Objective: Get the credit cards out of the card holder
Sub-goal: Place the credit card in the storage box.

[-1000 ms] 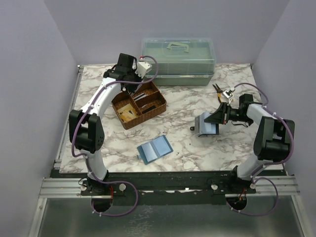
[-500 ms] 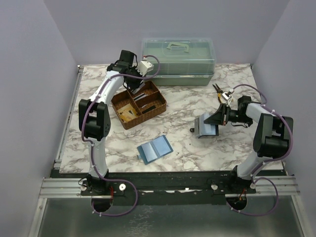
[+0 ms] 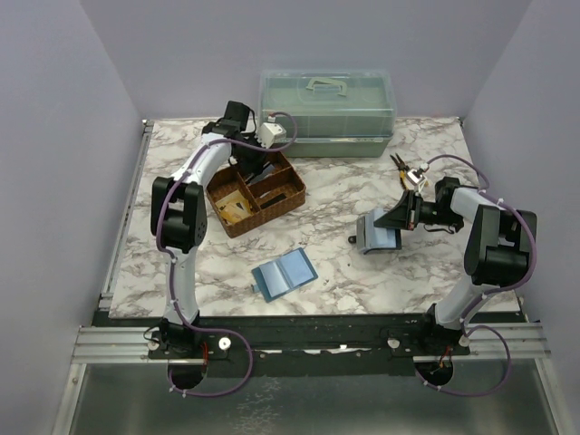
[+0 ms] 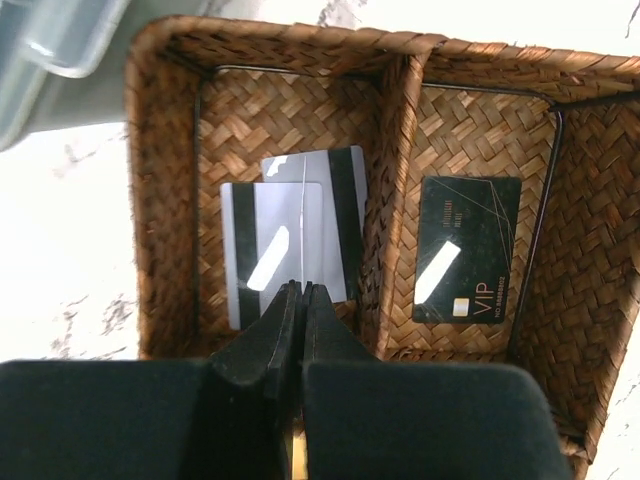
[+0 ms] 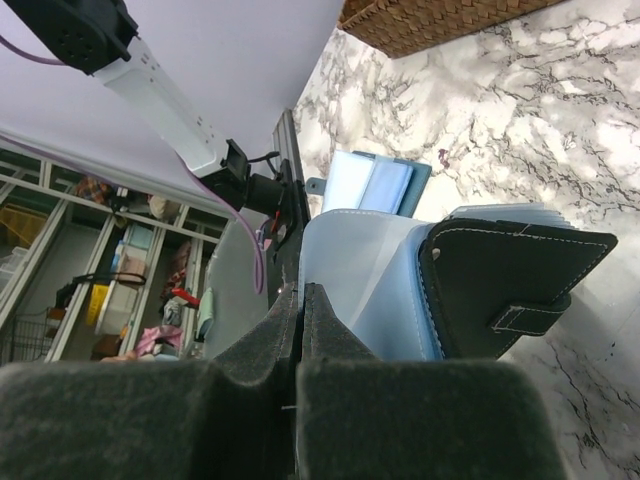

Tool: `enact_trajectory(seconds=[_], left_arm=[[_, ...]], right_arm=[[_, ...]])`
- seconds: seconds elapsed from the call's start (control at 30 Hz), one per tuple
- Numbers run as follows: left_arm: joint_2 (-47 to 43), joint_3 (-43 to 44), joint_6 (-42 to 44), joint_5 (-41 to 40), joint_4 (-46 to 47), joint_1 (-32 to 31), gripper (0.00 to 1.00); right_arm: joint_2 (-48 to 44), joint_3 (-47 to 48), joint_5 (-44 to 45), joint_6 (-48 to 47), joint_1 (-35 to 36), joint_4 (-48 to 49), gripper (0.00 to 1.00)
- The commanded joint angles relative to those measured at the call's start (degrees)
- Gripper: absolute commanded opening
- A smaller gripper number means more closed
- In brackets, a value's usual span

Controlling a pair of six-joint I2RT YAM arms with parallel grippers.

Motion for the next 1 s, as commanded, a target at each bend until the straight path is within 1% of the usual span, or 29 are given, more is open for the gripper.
enact_trajectory(seconds=[0.0, 0.07, 0.2, 0.3, 0.37, 0.57, 0.6, 0.63, 0.67, 0.7, 0.77, 0.83, 0.9, 0.97], left_arm=[[2.8, 1.2, 0.6, 4.2, -1.8, 0.0, 0.0], [3.5, 1.6, -0.3, 3.7, -1.7, 0.0, 0.09], [3.9, 1.4, -4.9, -0.4, 0.2, 0.0, 0.35], [1.8, -0.7, -8.7, -3.4, 4.1, 0.0, 0.47], [-1.2, -3.0, -11.5, -4.8, 7.8, 0.0, 0.56], [-13.0, -10.3, -19.4, -7.2, 17.1, -0.1, 0.74], [-15.6, -12.6, -21.4, -7.3, 19.0, -0.1, 0.79], [-18.5, -15.4, -23.4, -6.8, 21.6, 0.0, 0.86], [-21.3, -18.6, -25.9, -5.9, 24.5, 0.0, 0.96], [-24.6, -22.6, -29.1, -4.9, 28.5, 0.1, 0.98], [-31.0, -32.4, -38.3, -1.3, 38.4, 0.6, 0.99], [-36.7, -43.5, -49.0, 4.5, 52.6, 1.5, 0.99], [-40.4, -52.3, -59.7, 10.2, 64.5, 1.8, 0.99], [-41.6, -58.0, -69.7, 15.2, 71.9, 1.1, 0.96]], right_arm=[[0.4, 1.5, -5.4, -1.4, -0.2, -1.6, 0.0], [0.4, 1.5, -5.4, -1.5, -0.1, -1.6, 0.0], [0.4, 1.5, -5.2, -1.5, -0.1, -1.6, 0.0], [0.4, 1.5, -4.8, -1.4, -0.2, -1.6, 0.0], [0.4, 1.5, -4.6, -1.4, -0.1, -1.6, 0.0], [-0.3, 1.6, -3.4, -1.9, -0.2, -1.6, 0.0], [-0.5, 1.6, -3.0, -2.1, -0.2, -1.6, 0.0], [-0.8, 1.7, -2.6, -2.4, -0.1, -1.6, 0.0], [-1.0, 1.8, -2.1, -2.6, -0.1, -1.7, 0.0], [-1.3, 1.9, -1.9, -2.8, -0.1, -1.8, 0.0], [-1.5, 2.4, -0.9, -3.9, 0.2, -2.8, 0.0], [-1.9, 3.4, 0.3, -5.8, 0.4, -4.4, 0.0], [-2.6, 3.8, 1.9, -5.9, 0.7, -4.5, 0.0], [-3.7, 3.8, 4.0, -5.3, 1.3, -3.7, 0.0]])
